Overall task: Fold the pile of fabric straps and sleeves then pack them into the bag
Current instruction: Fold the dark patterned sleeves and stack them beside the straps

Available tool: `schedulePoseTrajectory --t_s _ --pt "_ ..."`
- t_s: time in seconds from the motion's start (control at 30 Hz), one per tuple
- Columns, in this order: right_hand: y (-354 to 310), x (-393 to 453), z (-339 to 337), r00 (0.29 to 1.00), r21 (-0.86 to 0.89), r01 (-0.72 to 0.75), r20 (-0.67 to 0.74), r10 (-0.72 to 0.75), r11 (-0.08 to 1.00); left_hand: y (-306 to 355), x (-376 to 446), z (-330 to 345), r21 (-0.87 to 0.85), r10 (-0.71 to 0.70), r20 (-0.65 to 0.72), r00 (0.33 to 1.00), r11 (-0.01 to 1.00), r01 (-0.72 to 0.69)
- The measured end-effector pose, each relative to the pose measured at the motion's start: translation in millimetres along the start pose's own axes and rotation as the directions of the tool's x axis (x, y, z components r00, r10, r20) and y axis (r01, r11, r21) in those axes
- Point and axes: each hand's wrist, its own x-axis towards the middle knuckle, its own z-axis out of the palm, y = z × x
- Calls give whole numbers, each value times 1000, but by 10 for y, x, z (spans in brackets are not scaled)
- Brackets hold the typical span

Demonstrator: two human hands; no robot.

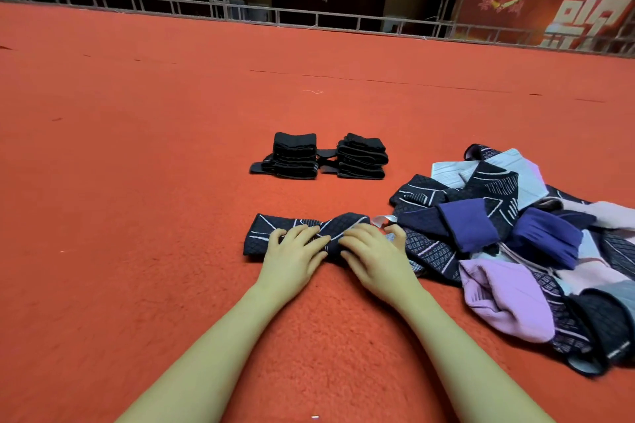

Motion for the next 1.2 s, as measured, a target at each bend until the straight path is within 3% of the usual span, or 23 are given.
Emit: schedulePoseTrajectory --t_s 0.1,0.23,0.4,0.57,0.67,0.8,0.87,0.93,1.0,1.1,1.2 --pt "67 -119 47 999 -15 51 -4 -51 999 -18 -7 37 -103 -58 -65 996 993 51" --pt "-2 -111 32 976 32 25 -216 -18 999 2 -12 -11 -182 -127 -159 979 978 97" --pt "-99 111 -119 940 39 90 -332 -72 995 -25 9 -69 -228 -277 -162 947 944 237" --pt "-93 182 -216 939 -3 108 -327 -103 994 -113 156 -214 -142 -265 -150 953 959 244" --pt "-78 231 -297 935 67 85 -349 -57 994 -163 245 -349 -70 -177 -231 957 984 165" --pt "-29 410 -504 890 147 45 -456 27 988 -221 399 -546 -134 -205 -312 928 976 171" --pt "23 500 -534 920 126 -37 -383 83 991 -251 499 -611 -114 -227 -238 944 972 205" --pt "64 529 -496 960 137 -164 -205 190 977 -262 543 -611 -68 -247 -69 967 968 243" --pt "44 477 -423 954 177 -294 -10 301 939 -270 477 -522 -22 -267 102 958 962 271" --pt "-24 321 -315 915 146 -399 137 381 905 -271 212 -408 -9 -265 182 947 963 271" --pt "-74 183 -239 916 106 -353 242 320 930 -282 -53 -312 5 -260 183 948 965 264"
